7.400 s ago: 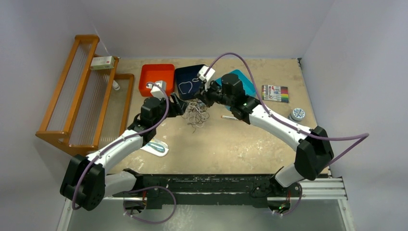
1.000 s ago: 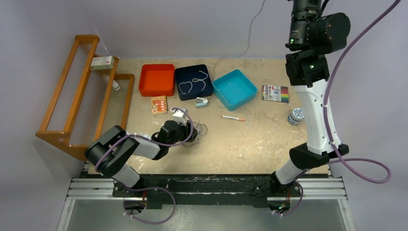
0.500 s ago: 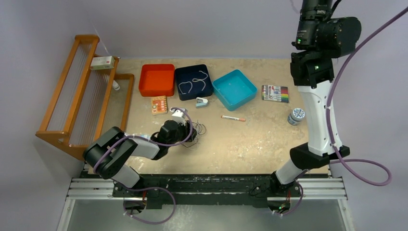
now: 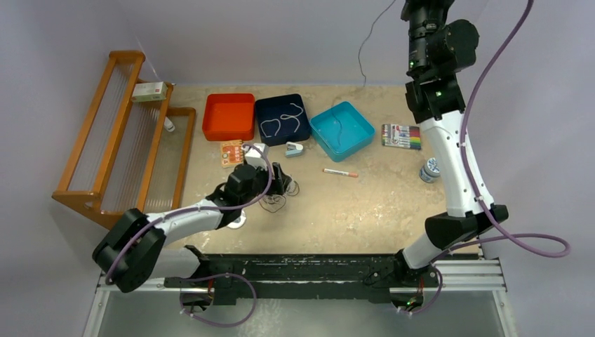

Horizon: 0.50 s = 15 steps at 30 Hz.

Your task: Untangle the cables

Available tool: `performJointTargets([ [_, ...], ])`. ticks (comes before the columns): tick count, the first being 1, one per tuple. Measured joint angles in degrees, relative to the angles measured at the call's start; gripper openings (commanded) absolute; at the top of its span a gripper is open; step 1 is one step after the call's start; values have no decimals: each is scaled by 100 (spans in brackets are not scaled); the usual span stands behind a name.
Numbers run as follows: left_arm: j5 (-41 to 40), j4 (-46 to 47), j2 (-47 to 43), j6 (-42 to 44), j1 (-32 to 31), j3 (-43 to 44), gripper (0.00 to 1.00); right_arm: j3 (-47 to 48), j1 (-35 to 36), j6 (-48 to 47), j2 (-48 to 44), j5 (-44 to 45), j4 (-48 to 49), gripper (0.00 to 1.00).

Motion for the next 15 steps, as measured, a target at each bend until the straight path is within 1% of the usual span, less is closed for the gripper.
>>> performJointTargets([
  [5,-356,-533,-577,-57,0,315,72,-186,-76,293,57,-227,-68,0],
  [7,-525,-715,-754,-66,0,369,71,-186,-94,417,136,-385,-66,0],
  [13,-835,-1115,-846,-61,0,422,68,-210,-136,754,599,-763,-96,0],
  [15,-883,-1202,-846,-61,0,422,67,-393,-166,885,732,-894,-114,0],
])
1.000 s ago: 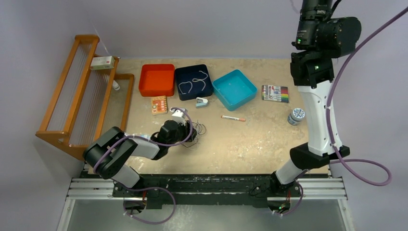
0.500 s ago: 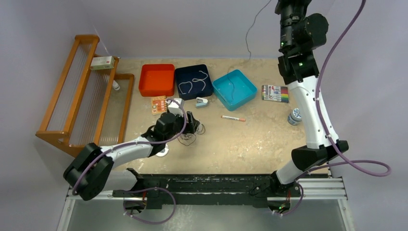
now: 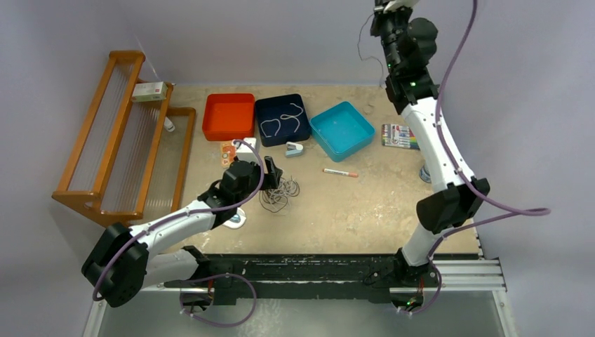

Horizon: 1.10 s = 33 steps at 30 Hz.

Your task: Untangle the cables

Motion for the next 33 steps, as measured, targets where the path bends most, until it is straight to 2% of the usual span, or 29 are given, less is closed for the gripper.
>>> performJointTargets([
  [5,-107,-153,0,0,0,0,67,-619,-50,293,286,-295,-164,0],
  [12,-232,-260,0,2,0,0,67,-955,-55,450,450,-437,-267,0],
  [25,-334,-269,0,2,0,2,67,-929,-81,232,396,-96,-249,0],
  [33,-339,-269,35,0,0,7,69,-98,-81,-87,369,-85,-323,0],
])
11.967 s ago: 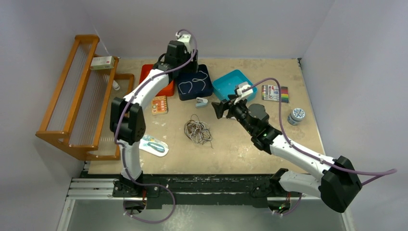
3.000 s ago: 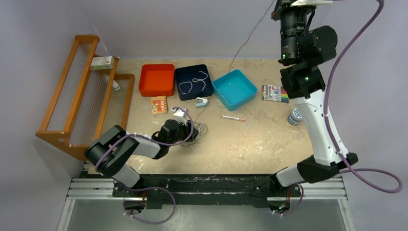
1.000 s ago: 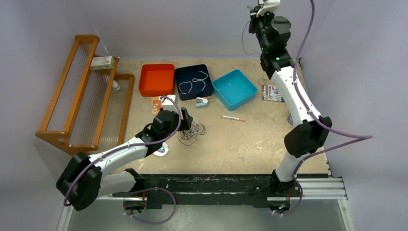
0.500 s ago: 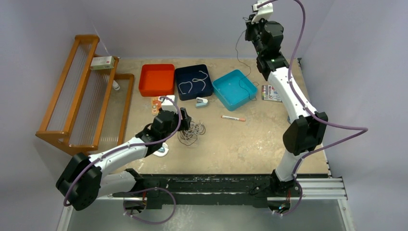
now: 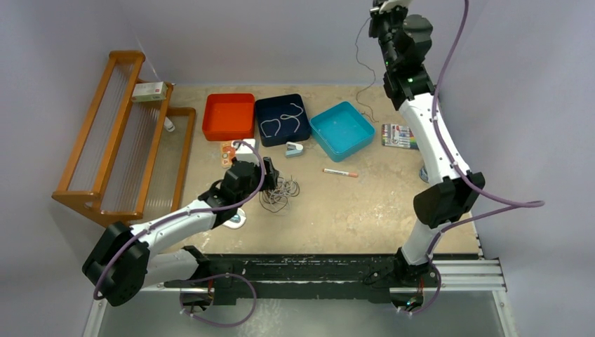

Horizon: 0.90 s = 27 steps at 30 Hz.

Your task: Untangle the cables

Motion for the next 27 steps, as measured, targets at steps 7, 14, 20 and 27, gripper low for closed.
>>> performJointTargets([
  [7,0,-4,57,0,0,42,69,957,0,-166,-20,-39,-2,0],
  [14,0,-2,118,0,0,107,69,1580,0,-221,-17,-208,-11,0],
  [20,0,-2,164,-2,0,131,69,1711,0,-210,-17,-389,17,0],
  [27,0,-4,192,0,0,144,69,1080,0,-44,-17,-549,70,0],
])
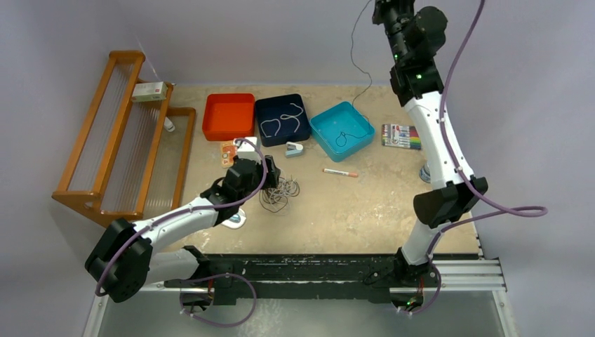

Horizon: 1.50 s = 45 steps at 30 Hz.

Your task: Untangle the cables

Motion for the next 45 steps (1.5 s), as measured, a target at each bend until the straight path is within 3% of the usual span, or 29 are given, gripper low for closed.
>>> performJointTargets([
  [19,-11,-129,0,2,0,28,69,-894,0,498,492,-483,-133,0],
  [45,-22,-254,2,4,0,76,70,-3141,0,1314,439,-570,-111,0],
])
